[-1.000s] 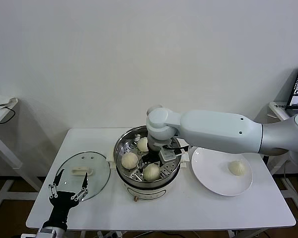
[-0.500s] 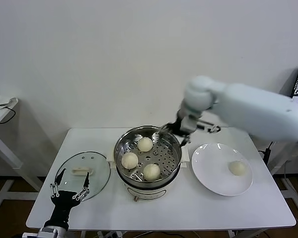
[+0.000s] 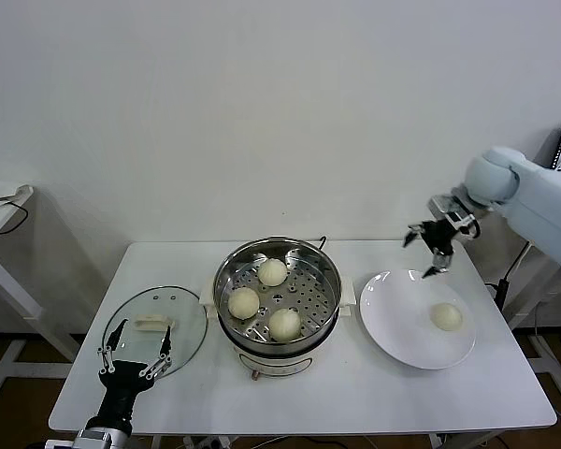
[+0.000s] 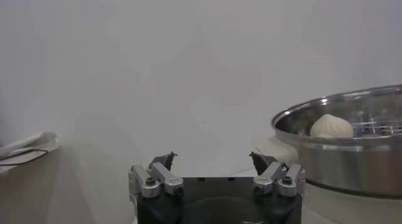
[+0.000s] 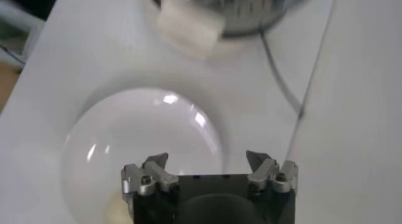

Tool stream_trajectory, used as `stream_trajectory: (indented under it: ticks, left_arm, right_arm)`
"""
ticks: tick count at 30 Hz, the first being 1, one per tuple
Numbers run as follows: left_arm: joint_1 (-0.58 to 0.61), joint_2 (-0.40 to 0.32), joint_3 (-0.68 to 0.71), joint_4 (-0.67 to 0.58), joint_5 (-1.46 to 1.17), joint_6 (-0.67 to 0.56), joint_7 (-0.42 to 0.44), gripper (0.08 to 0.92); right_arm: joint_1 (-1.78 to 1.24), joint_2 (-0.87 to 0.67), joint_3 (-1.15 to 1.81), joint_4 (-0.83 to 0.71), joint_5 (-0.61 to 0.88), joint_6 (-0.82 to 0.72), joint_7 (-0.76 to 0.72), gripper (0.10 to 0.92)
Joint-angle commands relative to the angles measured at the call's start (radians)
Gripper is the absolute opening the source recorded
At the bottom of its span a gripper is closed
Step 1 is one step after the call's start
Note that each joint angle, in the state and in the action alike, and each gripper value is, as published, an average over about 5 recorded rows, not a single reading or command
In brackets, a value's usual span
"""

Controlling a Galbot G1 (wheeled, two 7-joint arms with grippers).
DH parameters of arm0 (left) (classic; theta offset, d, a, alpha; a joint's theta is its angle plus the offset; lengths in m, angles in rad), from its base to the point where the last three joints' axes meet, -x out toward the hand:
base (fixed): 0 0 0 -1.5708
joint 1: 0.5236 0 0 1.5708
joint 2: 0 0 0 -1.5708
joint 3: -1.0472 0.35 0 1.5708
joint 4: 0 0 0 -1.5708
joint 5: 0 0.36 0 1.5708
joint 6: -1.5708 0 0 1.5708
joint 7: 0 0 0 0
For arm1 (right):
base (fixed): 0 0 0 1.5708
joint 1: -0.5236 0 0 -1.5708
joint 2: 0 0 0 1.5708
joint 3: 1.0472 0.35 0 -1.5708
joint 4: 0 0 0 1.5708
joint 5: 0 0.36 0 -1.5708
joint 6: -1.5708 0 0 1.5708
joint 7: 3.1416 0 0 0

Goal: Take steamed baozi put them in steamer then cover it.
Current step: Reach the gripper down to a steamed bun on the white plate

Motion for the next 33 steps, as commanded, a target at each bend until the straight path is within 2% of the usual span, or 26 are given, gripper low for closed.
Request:
stream_trajectory:
  ticks: [1,27,33]
  left_arm:
    - [0.009,-0.002,0.003,0.008,0.001,0.001,-0.001,0.823]
    - [0.029,-0.006,0.005,0.020,0.000,-0.006,-0.002,0.823]
    - [0.029,-0.006,0.001,0.019,0.000,-0.006,-0.002,0.823]
  right_arm:
    - [-0.227,-0.007,0.088,-0.197,-0.099,-0.083,0.047,0.823]
    - [-0.313,0.081,0.145,-0.299,-0.138,-0.086,0.090,0.821]
    - [-0.317,0.089,0.145,-0.313,-0.134,-0.085,0.093,0.776]
